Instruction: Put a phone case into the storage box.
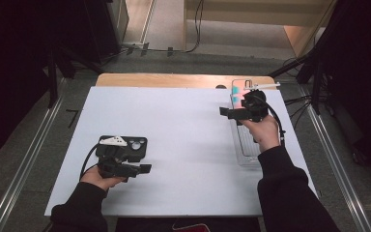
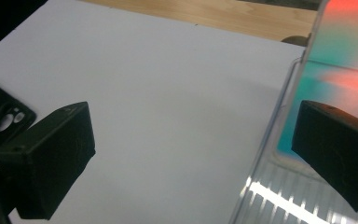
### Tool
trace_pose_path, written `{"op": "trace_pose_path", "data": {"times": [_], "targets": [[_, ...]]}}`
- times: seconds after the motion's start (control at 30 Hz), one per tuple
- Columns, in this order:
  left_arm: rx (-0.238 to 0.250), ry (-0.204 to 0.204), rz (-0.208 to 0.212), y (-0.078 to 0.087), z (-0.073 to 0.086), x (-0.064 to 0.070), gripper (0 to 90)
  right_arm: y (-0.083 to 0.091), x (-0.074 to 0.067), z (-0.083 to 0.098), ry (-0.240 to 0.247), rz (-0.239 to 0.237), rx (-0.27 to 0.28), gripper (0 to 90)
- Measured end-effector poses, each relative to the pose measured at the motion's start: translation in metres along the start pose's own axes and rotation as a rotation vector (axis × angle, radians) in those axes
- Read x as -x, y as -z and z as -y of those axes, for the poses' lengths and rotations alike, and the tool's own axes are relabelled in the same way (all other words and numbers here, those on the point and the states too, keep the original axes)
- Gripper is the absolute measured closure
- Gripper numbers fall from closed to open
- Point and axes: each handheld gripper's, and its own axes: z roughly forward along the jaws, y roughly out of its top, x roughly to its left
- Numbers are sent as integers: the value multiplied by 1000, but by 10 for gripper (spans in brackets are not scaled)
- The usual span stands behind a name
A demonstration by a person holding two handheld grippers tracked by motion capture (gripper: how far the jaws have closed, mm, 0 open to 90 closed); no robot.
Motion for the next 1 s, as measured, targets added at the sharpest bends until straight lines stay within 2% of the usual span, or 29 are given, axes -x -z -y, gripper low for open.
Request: {"op": "trace_pose_path", "data": {"times": [0.13,0.23,0.3,0.43,0.73,0.83,1.0], "targets": [[-13,2,4,0,-1,1,310,3,-8,9,18,-62,-24,64],[-7,1,7,1,-1,2,310,6,-15,15,35,-93,-37,71],[-7,-2,10,1,-2,2,310,9,-19,18,48,-109,-46,145],[-9,0,17,1,-2,2,310,14,-22,25,66,-145,-63,172],[-7,1,25,2,-4,2,310,23,-32,44,117,-196,-87,269],[-7,-5,22,2,-4,3,310,26,-36,51,141,-238,-82,306],[-10,-7,23,2,-4,3,310,30,-41,61,154,-259,-104,312]]}}
